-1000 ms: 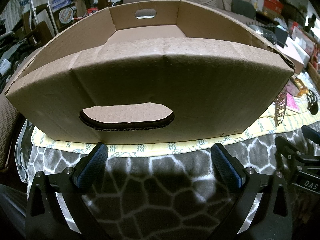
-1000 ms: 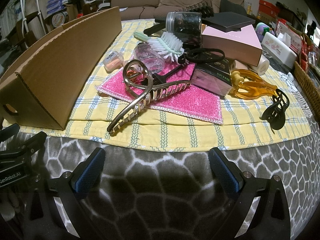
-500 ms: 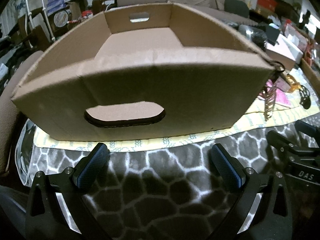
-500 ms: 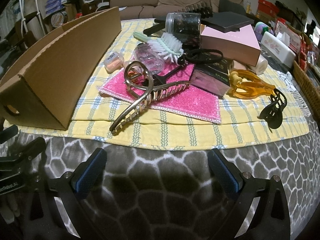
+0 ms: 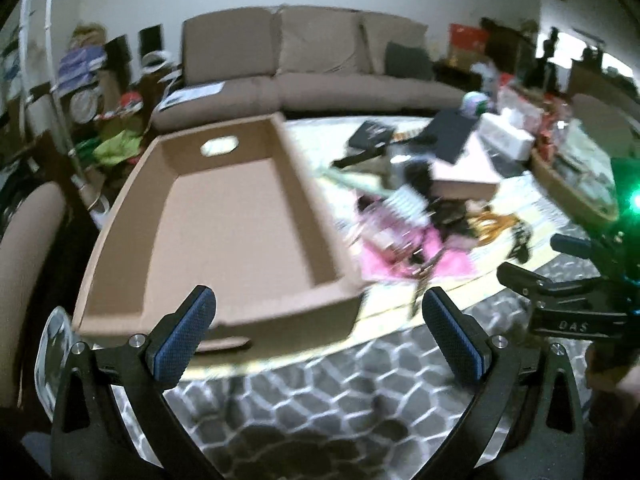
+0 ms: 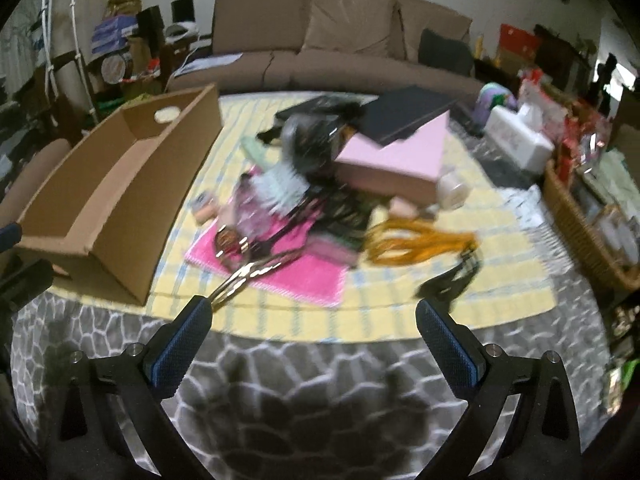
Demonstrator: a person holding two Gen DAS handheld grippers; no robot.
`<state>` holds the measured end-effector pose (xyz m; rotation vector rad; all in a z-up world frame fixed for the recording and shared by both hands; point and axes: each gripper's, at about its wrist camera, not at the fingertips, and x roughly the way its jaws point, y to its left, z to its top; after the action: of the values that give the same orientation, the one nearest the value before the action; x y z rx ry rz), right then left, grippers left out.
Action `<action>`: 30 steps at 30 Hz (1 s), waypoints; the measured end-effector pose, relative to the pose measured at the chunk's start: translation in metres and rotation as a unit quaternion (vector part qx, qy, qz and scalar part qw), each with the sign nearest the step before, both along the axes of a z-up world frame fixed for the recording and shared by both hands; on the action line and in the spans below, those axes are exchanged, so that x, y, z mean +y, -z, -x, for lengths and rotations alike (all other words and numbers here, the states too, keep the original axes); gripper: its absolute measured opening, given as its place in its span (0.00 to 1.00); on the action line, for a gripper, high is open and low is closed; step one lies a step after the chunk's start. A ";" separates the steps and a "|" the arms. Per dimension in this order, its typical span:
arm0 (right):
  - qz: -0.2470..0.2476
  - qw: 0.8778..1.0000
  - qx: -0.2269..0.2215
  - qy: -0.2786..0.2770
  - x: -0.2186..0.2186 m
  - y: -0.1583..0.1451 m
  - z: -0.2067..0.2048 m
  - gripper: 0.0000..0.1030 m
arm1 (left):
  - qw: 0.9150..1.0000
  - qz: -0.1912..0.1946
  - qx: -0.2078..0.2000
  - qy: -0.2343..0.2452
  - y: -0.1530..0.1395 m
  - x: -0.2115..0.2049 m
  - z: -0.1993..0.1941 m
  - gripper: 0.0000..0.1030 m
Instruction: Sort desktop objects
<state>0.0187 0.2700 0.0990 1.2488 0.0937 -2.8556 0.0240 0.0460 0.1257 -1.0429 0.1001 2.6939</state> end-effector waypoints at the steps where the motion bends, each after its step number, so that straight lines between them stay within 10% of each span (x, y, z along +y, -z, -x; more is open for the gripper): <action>1: -0.003 1.000 0.003 0.007 0.007 -0.006 0.000 1.00 | 1.000 0.001 0.003 0.007 -0.004 0.005 0.001 1.00; 18: 0.067 0.986 -0.009 0.154 0.130 -0.007 0.012 1.00 | 0.990 0.029 0.003 0.138 0.005 0.123 0.057 1.00; 30: 0.103 0.979 -0.046 0.169 0.143 0.036 0.044 0.88 | 0.963 0.091 0.026 0.252 0.030 0.195 0.088 0.97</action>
<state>-0.0254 0.4133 0.0630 1.4727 -0.4488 -2.9678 -0.0645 0.2405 0.0953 -0.8508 0.5544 2.2732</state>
